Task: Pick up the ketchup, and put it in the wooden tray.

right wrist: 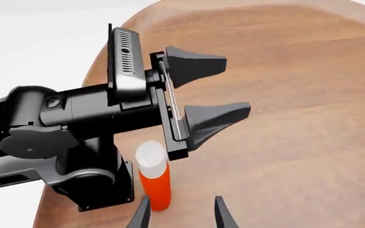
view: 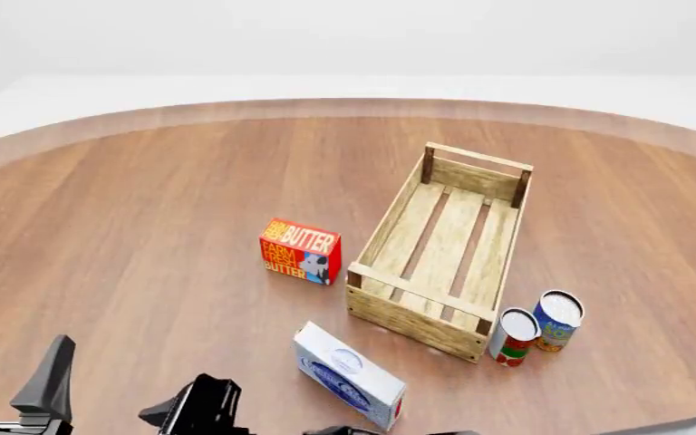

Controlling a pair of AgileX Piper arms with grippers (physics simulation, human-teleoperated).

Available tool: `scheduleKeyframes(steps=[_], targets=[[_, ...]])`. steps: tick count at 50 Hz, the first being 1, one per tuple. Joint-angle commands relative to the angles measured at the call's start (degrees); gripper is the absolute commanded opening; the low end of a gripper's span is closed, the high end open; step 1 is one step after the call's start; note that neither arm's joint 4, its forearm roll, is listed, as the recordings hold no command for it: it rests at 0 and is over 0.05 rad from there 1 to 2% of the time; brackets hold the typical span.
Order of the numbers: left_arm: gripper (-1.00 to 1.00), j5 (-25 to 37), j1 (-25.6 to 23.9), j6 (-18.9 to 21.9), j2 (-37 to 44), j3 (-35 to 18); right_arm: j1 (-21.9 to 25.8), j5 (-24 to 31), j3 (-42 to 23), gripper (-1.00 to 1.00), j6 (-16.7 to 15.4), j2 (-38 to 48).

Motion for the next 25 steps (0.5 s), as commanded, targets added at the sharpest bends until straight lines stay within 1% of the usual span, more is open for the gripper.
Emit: scheduleKeyframes(steps=[1,9,17,20,25], targets=[[1.0,0.0,0.0,0.0,0.0,0.0,2.62,2.0,-4.94,1.0,-0.83,3.58],[1.0,0.0,0.0,0.0,0.0,0.0,3.49,3.33,-8.26,1.0,-1.78,6.58],[1.0,0.0,0.0,0.0,0.0,0.0,3.94,3.92,-10.47,1.0,-1.83,9.39],[1.0,0.0,0.0,0.0,0.0,0.0,3.84,3.86,-11.11,1.0,-2.31,10.34],[1.0,0.0,0.0,0.0,0.0,0.0,4.21,4.04,-11.99,1.0,-1.94,11.68]])
